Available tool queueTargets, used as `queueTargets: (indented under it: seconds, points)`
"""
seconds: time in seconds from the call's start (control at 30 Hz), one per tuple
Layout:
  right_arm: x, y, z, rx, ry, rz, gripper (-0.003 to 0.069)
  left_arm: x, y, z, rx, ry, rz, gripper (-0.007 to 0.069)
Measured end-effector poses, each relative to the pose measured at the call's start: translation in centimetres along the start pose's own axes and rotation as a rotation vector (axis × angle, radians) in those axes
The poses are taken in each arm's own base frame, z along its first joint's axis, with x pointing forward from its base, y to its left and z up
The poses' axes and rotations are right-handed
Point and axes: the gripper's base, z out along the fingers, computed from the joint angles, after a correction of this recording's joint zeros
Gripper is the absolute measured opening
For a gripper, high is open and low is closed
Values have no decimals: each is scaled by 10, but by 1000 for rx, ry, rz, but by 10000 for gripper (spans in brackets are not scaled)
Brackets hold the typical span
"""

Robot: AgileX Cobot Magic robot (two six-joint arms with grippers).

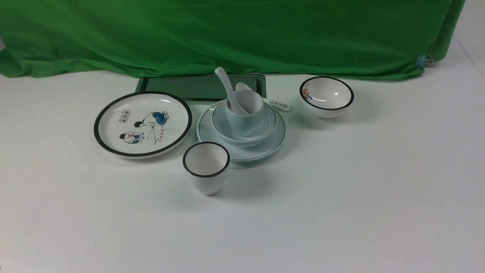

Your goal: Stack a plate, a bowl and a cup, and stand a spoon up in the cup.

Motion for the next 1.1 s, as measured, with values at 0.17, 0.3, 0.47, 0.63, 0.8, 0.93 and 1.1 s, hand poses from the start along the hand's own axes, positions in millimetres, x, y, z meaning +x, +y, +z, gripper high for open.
queueTargets:
  seconds: [0.17,0.3,0.47,0.63,0.8,0.93,1.1]
  points:
    - [41,-5,-71,199,219,187,13,16,-2,3,5,45,15,-32]
    - [77,19,-101,254,191,246,13,22,-4,3,11,67,15,-32]
    - [126,75,-113,249,-73,350,13,24,-4,3,16,80,17,-32]
    - [165,120,-102,179,-176,456,15,24,-4,3,17,83,18,-32]
    - [217,170,-77,72,-67,592,25,25,-5,3,18,86,18,-32]
    - [250,195,-69,36,91,631,18,25,-5,3,19,87,18,-31]
    - [271,207,-70,50,212,717,10,25,-5,3,22,93,20,-31]
